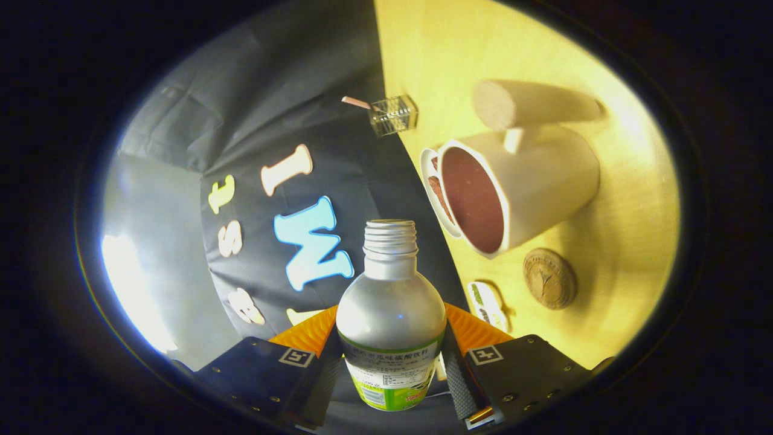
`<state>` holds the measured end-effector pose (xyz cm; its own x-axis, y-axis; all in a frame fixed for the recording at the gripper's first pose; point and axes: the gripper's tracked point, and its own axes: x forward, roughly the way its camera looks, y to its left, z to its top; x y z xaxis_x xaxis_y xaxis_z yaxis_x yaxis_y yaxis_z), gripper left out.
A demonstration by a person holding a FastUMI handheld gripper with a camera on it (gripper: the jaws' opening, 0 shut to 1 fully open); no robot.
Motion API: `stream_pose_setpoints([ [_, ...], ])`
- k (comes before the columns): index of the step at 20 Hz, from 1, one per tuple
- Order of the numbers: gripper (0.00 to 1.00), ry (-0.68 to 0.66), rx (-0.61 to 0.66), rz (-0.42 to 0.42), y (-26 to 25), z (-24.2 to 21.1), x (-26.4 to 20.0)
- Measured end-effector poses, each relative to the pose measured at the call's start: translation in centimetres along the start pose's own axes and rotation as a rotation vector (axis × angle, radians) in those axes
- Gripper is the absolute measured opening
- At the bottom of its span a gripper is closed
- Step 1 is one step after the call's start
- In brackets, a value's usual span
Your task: Take the bottle from table, then pour the juice into the cup, finally place the bottle on the coaster
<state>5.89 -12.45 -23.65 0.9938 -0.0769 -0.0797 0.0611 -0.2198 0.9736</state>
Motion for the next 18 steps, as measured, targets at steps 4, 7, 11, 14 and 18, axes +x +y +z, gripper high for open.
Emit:
stream_pose_setpoints([
  [4,0.77,-0.012,-0.248,-0.002,0.4,1.0,-0.8],
  [7,0.77,-0.003,-0.457,-0.015,0.3,1.3,-0.6],
  [11,0.77,-0.012,-0.724,-0.05,0.9,1.4,-0.6],
  [14,0.77,-0.014,-0.956,-0.074,1.5,0.3,-0.7],
  [18,0.77,-0.02,-1.235,-0.068,2.7,-2.0,-1.4],
])
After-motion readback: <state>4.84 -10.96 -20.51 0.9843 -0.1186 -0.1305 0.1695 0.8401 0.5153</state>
